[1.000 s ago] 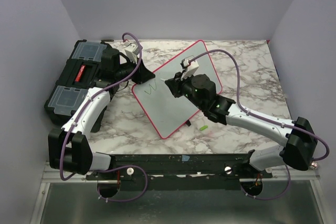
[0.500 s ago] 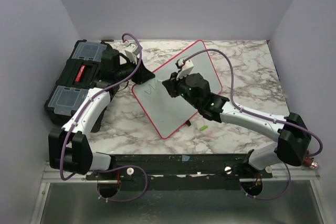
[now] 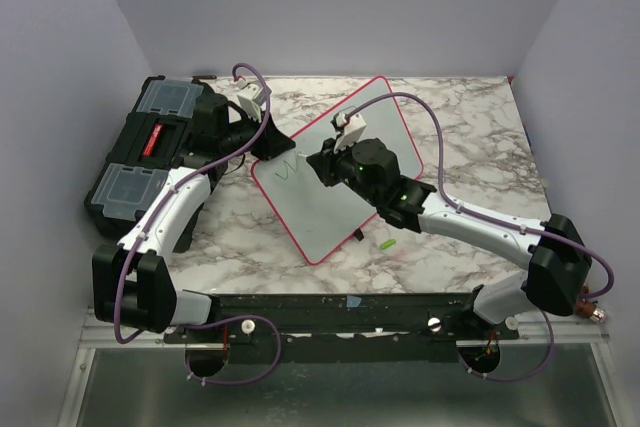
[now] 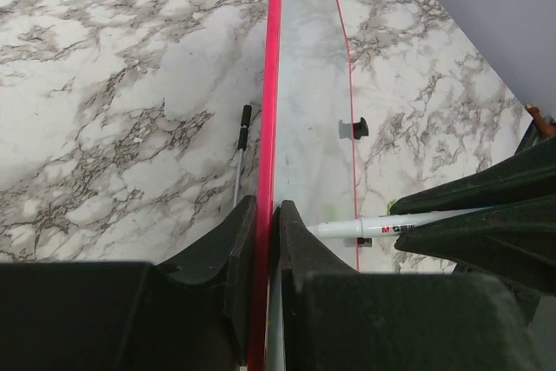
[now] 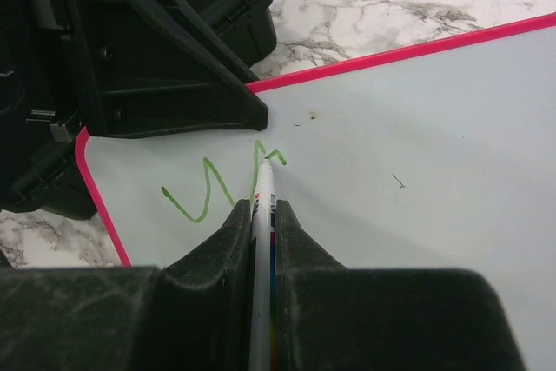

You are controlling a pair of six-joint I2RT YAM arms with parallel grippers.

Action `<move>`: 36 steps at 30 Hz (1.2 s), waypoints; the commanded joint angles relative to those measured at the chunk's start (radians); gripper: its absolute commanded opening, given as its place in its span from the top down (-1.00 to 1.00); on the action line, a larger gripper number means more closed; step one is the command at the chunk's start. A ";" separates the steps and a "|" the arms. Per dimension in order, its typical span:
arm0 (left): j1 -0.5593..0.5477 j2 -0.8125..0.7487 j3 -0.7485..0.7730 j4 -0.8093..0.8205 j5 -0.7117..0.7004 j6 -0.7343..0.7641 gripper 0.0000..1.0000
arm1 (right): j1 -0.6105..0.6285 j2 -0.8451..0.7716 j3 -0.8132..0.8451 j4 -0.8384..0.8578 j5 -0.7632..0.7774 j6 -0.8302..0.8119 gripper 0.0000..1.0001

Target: Write a sentence on the whiteboard

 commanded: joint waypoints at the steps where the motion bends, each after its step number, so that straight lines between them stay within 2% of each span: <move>1: -0.015 -0.022 0.019 0.024 -0.015 0.031 1.00 | -0.003 -0.007 -0.007 -0.058 -0.047 0.004 0.99; 14: -0.021 -0.026 0.023 0.013 -0.018 0.039 1.00 | -0.003 -0.021 -0.008 -0.111 0.053 -0.007 0.99; 36: -0.027 -0.031 0.026 -0.003 -0.018 0.054 1.00 | -0.003 0.047 0.093 -0.122 0.080 -0.036 0.99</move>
